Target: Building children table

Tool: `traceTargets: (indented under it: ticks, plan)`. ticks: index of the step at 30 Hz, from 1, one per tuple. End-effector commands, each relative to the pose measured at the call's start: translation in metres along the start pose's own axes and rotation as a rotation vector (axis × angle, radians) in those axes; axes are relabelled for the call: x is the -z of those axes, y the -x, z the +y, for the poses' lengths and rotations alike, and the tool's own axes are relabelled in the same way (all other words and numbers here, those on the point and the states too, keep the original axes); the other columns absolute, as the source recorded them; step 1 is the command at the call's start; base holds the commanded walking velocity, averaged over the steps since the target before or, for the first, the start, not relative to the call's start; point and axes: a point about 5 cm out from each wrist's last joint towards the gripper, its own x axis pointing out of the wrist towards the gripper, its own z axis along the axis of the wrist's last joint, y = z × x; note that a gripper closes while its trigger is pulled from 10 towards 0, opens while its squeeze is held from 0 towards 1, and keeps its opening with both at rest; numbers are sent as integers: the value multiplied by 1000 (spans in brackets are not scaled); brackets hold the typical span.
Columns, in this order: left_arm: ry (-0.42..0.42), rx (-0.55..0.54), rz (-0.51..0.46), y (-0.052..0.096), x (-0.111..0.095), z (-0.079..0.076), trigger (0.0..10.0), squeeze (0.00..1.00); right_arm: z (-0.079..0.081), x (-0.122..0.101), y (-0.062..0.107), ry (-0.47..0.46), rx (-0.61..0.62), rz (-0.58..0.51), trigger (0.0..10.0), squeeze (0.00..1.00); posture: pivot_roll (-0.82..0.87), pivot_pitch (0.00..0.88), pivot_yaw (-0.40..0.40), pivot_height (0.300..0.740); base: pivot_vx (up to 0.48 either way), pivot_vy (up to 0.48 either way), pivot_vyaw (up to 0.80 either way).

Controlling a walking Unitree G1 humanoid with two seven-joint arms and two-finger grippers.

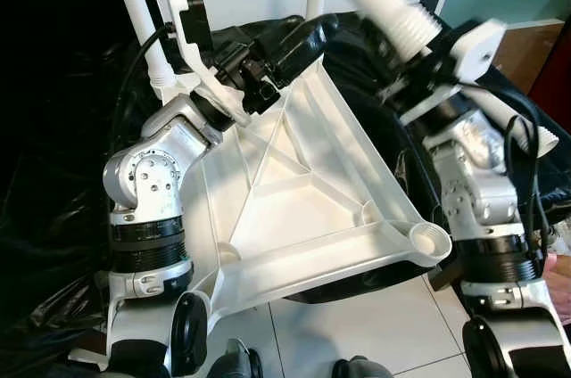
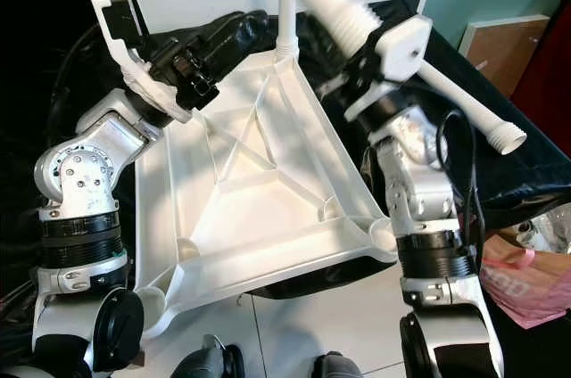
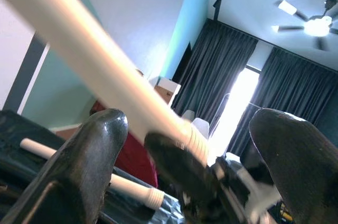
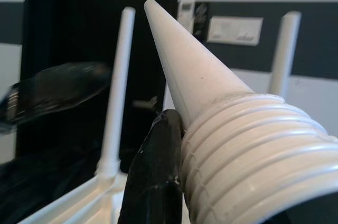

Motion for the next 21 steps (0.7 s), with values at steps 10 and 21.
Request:
traceTargets:
  ticks: [10, 21]
  plan:
    - [69, -158, 93, 3, 24, 24, 10000, 0, 25, 4, 15, -29, -42, 40, 10000, 0, -50, 90, 30, 740, 0, 0, 0]
    - [54, -244, 76, -1, 19, 40, 10000, 0, 49, 19, 32, -91, -60, 116, 10000, 0, -52, 101, 46, 740, 0, 0, 0]
